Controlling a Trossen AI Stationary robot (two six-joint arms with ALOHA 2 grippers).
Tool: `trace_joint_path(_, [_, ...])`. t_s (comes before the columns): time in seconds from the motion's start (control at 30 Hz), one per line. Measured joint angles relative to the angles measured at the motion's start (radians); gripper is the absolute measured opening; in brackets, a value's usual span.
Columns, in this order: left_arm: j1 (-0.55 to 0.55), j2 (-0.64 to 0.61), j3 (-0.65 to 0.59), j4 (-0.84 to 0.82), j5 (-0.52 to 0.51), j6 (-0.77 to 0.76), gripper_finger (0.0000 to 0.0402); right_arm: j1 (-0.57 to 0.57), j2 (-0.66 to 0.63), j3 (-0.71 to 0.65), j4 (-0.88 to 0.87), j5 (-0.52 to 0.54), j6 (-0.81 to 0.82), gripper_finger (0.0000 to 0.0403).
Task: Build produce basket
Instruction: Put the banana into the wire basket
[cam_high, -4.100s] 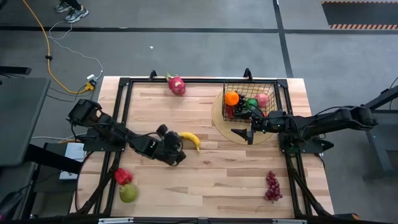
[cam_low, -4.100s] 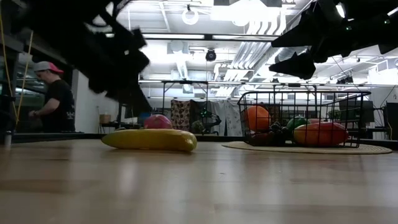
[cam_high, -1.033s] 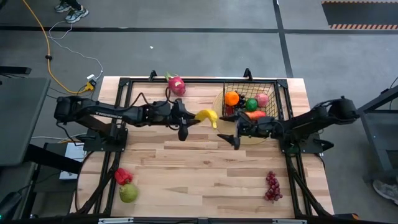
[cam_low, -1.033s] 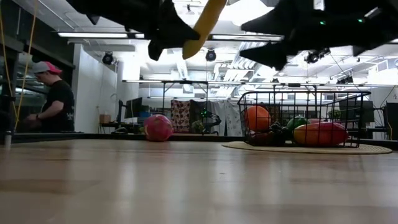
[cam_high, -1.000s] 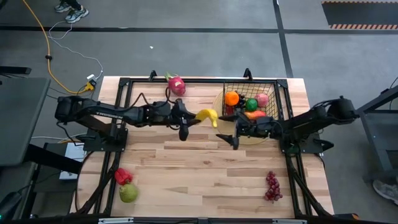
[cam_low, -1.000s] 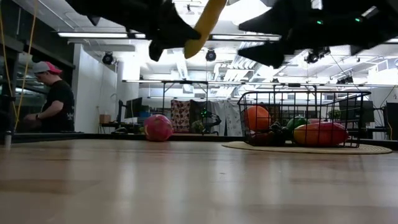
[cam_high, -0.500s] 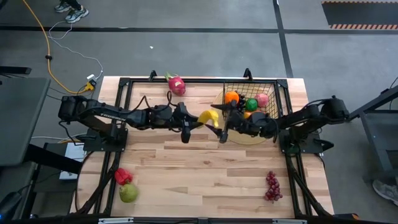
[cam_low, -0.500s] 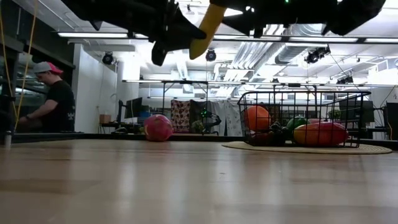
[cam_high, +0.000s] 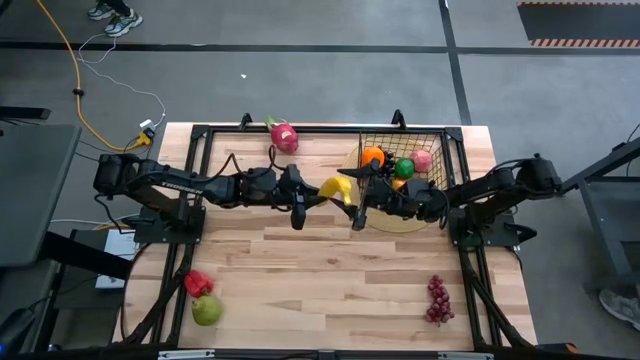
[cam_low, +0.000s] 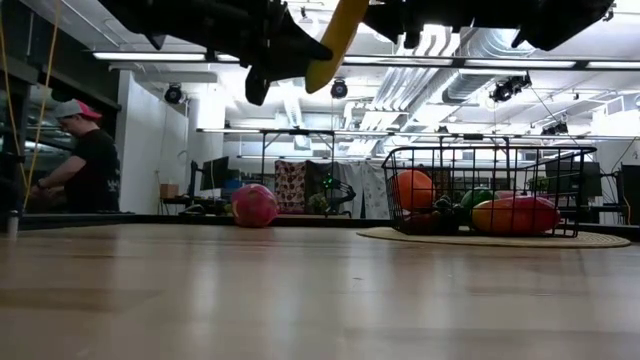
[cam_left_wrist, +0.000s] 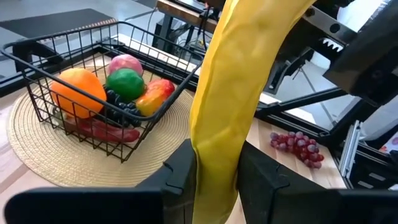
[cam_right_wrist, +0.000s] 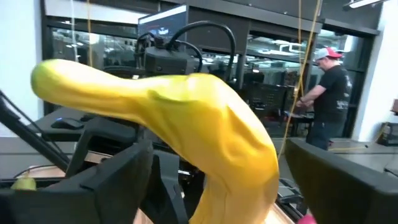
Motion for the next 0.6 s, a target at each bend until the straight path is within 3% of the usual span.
trace_joint_path(0.23, [0.002, 0.000, 0.000, 0.009, -0.014, 0.001, 0.0081, 0.000, 0.000, -0.001, -0.020, 0.085, 0.007, 0.0200])
trace_joint_path(0.4, [0.005, -0.001, 0.000, 0.008, -0.015, 0.043, 0.0108, 0.000, 0.000, -0.001, -0.029, 0.091, -0.008, 0.0086])
trace_joint_path(0.6, [0.035, -0.004, 0.000, 0.008, 0.003, 0.081, 0.0160, 0.000, -0.012, -0.001, -0.077, 0.093, -0.008, 0.0081])
